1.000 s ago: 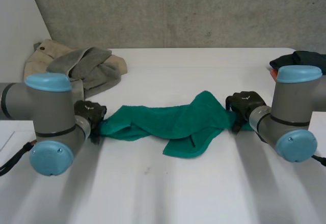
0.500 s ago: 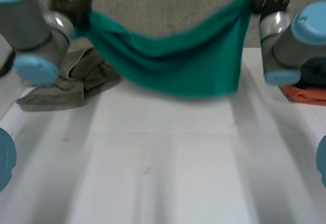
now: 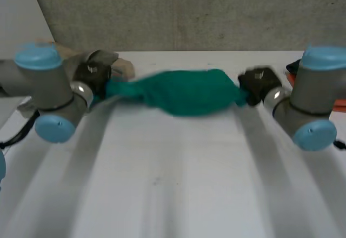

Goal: Fold the laundry.

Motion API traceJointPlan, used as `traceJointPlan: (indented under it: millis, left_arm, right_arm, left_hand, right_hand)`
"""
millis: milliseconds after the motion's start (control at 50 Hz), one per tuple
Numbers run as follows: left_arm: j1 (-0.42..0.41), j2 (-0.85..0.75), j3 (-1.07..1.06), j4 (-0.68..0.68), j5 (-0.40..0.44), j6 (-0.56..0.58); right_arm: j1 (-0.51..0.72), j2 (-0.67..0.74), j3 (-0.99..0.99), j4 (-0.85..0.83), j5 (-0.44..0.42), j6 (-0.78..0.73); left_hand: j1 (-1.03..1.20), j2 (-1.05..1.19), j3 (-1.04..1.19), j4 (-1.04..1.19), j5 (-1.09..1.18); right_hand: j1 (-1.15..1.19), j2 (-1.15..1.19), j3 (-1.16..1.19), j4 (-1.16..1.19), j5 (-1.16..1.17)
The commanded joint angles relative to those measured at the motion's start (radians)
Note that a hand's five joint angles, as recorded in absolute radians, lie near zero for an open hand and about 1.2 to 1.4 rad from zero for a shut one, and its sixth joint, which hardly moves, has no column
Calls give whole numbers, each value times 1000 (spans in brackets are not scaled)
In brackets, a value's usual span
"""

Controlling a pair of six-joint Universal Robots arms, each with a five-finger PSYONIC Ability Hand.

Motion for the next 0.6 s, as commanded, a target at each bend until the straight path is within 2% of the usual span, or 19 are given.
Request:
traceJointPlan:
  millis: [20, 160, 400, 440, 500, 520, 560, 600]
  left_arm:
    - [-2, 41, -133, -125, -18, 64]
    - [-15, 95, -182, -129, -11, 69]
    - [-61, 48, -182, -21, 11, 96]
    - [-68, 37, -174, -15, 9, 100]
    - [-76, 25, -151, -17, 0, 101]
    - [-75, 31, -147, -21, 0, 100]
    - [-73, 67, -148, -30, 1, 90]
    - [-73, 112, -148, -40, -2, 84]
  right_arm:
    - [-23, 11, 119, 74, -12, -46]
    - [-39, -58, 162, 80, -16, -29]
    - [-45, -95, 208, 80, -29, -18]
    - [-47, -95, 209, 80, -29, -21]
    - [-51, -97, 208, 80, -25, -29]
    - [-51, -97, 205, 80, -25, -35]
    - [-54, -100, 202, 80, -23, -44]
    - [-62, -115, 197, 85, -20, -55]
  left_hand:
    - [-185, -165, -165, -169, -173]
    - [-508, -489, -488, -493, -496]
    - [-561, -542, -541, -546, -550]
    - [-526, -507, -506, -511, -515]
    - [-313, -293, -293, -297, -301]
    - [-50, -31, -30, -35, -39]
    - [288, 308, 308, 304, 300]
    - [290, 309, 310, 305, 301]
  right_hand:
    - [279, 224, 210, 200, 223]
    - [279, 224, 210, 200, 223]
    - [279, 224, 210, 200, 223]
    - [279, 224, 210, 200, 223]
    - [279, 224, 210, 200, 223]
    - [279, 224, 210, 200, 223]
    - [279, 224, 210, 200, 223]
    - [279, 224, 210, 200, 223]
